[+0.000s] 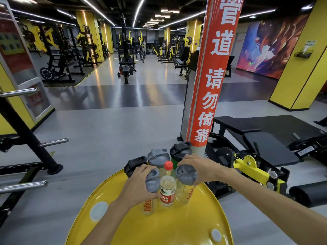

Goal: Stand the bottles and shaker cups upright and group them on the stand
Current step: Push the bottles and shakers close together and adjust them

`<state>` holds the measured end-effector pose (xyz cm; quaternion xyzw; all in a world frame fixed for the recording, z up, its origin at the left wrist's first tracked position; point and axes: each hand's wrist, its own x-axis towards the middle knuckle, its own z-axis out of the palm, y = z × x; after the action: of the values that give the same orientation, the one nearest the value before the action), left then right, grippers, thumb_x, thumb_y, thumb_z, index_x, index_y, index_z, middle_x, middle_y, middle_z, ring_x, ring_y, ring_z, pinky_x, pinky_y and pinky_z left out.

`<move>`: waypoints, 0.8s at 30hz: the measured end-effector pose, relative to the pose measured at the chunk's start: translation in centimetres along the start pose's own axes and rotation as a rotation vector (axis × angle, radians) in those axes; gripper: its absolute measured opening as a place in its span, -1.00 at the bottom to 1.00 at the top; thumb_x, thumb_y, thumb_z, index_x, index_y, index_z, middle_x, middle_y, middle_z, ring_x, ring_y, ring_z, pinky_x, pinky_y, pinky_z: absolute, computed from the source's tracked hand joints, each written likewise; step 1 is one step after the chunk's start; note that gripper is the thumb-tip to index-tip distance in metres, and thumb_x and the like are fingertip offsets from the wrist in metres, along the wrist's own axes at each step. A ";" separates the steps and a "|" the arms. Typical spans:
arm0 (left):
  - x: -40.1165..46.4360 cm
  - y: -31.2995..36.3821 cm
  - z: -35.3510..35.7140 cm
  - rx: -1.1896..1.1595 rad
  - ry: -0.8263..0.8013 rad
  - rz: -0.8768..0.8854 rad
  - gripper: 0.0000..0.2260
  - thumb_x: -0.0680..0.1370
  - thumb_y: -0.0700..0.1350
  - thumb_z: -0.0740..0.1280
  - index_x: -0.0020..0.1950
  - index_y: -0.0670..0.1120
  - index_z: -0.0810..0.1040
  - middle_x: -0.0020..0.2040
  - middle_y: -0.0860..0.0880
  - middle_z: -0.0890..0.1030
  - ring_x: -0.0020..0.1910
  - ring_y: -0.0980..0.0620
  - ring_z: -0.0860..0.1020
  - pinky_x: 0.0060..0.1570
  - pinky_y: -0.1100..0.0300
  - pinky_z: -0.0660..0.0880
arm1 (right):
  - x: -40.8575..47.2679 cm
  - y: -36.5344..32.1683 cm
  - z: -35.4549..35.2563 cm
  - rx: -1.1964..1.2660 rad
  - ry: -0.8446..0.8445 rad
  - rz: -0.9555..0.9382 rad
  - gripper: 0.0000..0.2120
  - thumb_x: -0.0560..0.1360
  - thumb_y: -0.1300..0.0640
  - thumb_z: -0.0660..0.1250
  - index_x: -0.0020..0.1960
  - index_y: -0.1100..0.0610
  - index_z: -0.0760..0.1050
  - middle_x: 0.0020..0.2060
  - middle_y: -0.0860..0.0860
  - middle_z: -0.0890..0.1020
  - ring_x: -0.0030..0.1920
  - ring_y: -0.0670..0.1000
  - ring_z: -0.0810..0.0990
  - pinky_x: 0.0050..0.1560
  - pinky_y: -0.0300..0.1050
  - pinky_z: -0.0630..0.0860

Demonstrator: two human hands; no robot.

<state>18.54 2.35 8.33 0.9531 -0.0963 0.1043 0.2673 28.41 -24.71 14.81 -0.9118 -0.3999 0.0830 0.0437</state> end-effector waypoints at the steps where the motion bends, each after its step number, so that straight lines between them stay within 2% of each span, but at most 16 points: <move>1: 0.0 0.0 0.0 0.001 -0.003 -0.001 -0.24 0.21 0.32 0.52 0.35 0.21 0.35 0.20 0.27 0.35 0.17 0.23 0.34 -0.04 0.26 0.50 | 0.0 0.0 0.0 0.009 0.004 -0.006 -0.18 0.24 0.02 0.63 0.41 -0.10 0.33 0.27 -0.15 0.45 0.26 -0.05 0.39 0.18 -0.04 0.53; 7: -0.1 0.0 0.0 0.007 -0.007 -0.002 -0.24 0.22 0.33 0.52 0.35 0.21 0.35 0.21 0.28 0.34 0.18 0.22 0.34 -0.05 0.26 0.50 | -0.2 0.2 0.1 0.034 0.010 -0.013 -0.18 0.27 0.07 0.62 0.43 -0.08 0.32 0.29 -0.13 0.45 0.29 -0.06 0.36 0.21 -0.19 0.40; 12: -0.1 -0.1 -0.1 0.004 -0.030 -0.009 -0.19 0.20 0.36 0.54 0.37 0.19 0.35 0.24 0.27 0.34 0.19 0.21 0.34 0.01 0.22 0.51 | -0.3 -0.1 0.0 -0.021 -0.007 -0.011 -0.14 0.29 0.09 0.62 0.48 -0.07 0.27 0.31 -0.11 0.43 0.31 -0.03 0.37 0.21 -0.15 0.41; 15: 0.0 0.0 -0.4 0.007 -0.072 -0.022 -0.12 0.20 0.48 0.47 0.43 0.21 0.29 0.30 0.28 0.31 0.25 0.23 0.32 0.09 0.18 0.52 | -0.3 -0.4 0.0 -0.049 -0.016 -0.015 -0.09 0.29 0.08 0.62 0.51 -0.08 0.23 0.33 -0.10 0.42 0.32 -0.03 0.36 0.23 -0.10 0.44; 17: -0.1 0.3 -0.8 -0.005 -0.064 -0.033 -0.20 0.31 0.54 0.34 0.43 0.21 0.29 0.32 0.30 0.32 0.26 0.24 0.36 0.12 0.17 0.52 | -0.3 -0.4 0.0 -0.027 -0.022 -0.011 -0.08 0.29 0.05 0.61 0.52 -0.10 0.21 0.35 -0.10 0.42 0.34 -0.03 0.35 0.24 -0.10 0.43; 19: -0.4 0.3 -1.2 -0.074 -0.031 -0.058 -0.34 0.43 0.52 0.20 0.43 0.23 0.31 0.31 0.33 0.35 0.23 0.25 0.43 0.14 0.19 0.51 | -0.4 -0.4 -0.2 0.004 -0.007 -0.007 -0.10 0.31 0.02 0.59 0.52 -0.11 0.20 0.37 -0.12 0.41 0.36 -0.05 0.34 0.23 -0.14 0.39; 21: -0.6 -0.2 -1.9 -0.152 0.035 -0.082 -0.43 0.48 0.51 0.12 0.37 0.25 0.38 0.27 0.35 0.42 0.16 0.28 0.49 0.12 0.22 0.52 | -0.6 -0.4 -0.4 0.035 0.010 0.001 -0.16 0.36 -0.03 0.55 0.52 -0.10 0.20 0.38 -0.12 0.41 0.36 -0.06 0.34 0.23 -0.16 0.37; 24: -0.4 -1.2 -2.9 -0.229 0.199 -0.098 -0.68 0.55 0.34 0.23 0.19 0.22 0.52 0.15 0.28 0.54 0.12 0.29 0.52 0.08 0.18 0.55 | -1.0 -0.4 -0.6 0.081 0.031 0.003 -0.24 0.42 -0.07 0.49 0.52 -0.07 0.23 0.37 -0.11 0.41 0.35 -0.09 0.35 0.22 -0.21 0.37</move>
<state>18.00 4.91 10.04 0.9050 -0.0340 0.1734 0.3871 27.58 -25.13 15.62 -0.9110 -0.3942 0.0848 0.0865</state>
